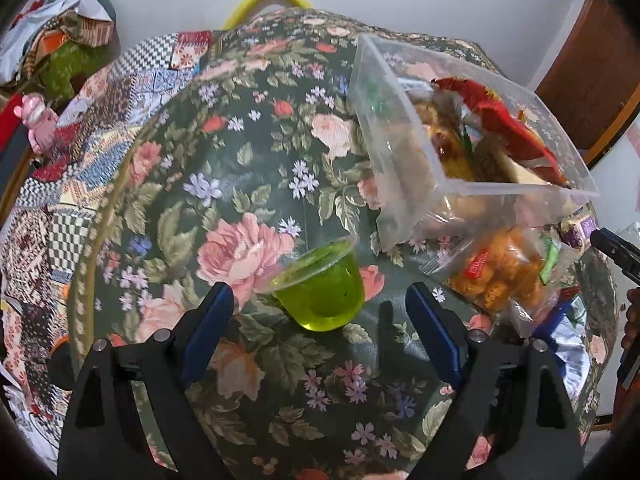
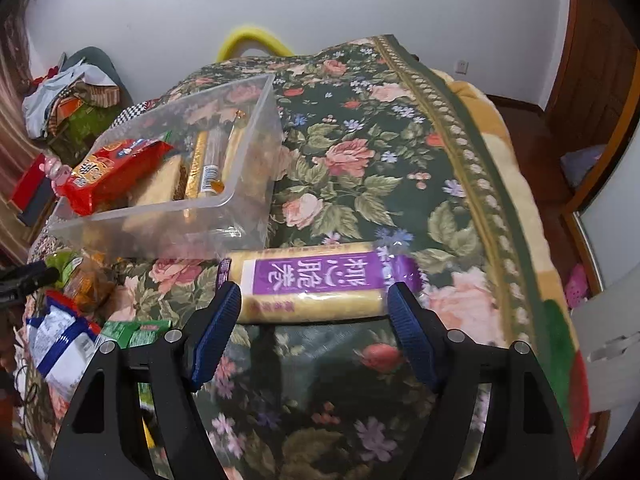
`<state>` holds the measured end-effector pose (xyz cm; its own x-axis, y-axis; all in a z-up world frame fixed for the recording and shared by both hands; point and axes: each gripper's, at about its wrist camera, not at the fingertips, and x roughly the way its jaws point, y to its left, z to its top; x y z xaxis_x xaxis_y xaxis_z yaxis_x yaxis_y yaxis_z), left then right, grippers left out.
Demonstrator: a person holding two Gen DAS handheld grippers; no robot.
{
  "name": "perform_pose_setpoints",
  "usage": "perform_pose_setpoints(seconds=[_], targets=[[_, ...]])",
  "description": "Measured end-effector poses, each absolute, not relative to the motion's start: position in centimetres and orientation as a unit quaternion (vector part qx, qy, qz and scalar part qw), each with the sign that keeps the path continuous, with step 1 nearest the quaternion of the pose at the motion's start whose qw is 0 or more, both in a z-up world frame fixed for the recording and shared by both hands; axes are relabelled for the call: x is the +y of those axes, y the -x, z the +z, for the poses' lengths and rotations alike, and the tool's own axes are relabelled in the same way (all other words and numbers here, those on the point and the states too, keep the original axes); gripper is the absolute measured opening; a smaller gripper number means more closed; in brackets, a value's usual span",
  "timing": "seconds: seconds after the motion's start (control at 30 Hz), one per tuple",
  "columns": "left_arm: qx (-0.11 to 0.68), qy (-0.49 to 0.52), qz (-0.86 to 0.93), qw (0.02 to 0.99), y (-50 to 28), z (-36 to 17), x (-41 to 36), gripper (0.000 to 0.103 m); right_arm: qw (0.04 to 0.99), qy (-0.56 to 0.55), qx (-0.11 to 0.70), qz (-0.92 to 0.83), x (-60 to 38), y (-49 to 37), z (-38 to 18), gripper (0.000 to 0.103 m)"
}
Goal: Organize snacks
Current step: 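Grasp the green jelly cup with the left tool while the right tool grasps the purple roll, then carry the jelly cup and purple roll into the clear box and release both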
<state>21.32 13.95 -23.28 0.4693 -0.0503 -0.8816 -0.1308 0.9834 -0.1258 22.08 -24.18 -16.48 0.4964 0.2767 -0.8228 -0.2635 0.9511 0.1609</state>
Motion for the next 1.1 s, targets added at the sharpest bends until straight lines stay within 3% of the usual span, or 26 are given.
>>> perform_pose_setpoints(seconds=[0.07,0.3,0.4,0.5,0.6,0.73,1.1], targets=[[0.516,0.09,0.021,0.851,-21.7,-23.7,13.8,0.089,0.868,-0.003,0.472,0.155,-23.5,-22.5,-16.6,0.084],[0.519,0.09,0.022,0.85,-22.9,-25.1,13.4,0.084,0.875,0.016,0.461,0.146,-21.5,-23.4,-17.4,0.094],[0.516,0.092,0.025,0.851,-23.2,-25.5,13.5,0.076,0.878,0.03,0.457,0.14,-20.8,-23.6,-17.8,0.098],[0.507,0.08,0.034,0.857,-23.3,-25.5,13.7,0.059,0.88,0.04,0.453,0.137,-20.6,-23.7,-17.9,0.098],[0.502,0.082,0.025,0.861,-22.9,-25.4,13.9,0.057,0.88,0.037,0.452,0.137,-21.0,-23.3,-17.8,0.091],[0.497,0.071,0.018,0.865,-21.7,-25.2,13.6,0.057,0.867,0.012,0.478,0.14,-22.9,-22.3,-18.3,0.066],[0.466,0.066,0.034,0.881,-18.6,-22.5,13.3,0.056,0.877,0.017,0.464,0.124,-25.4,-20.4,-16.1,0.066]])
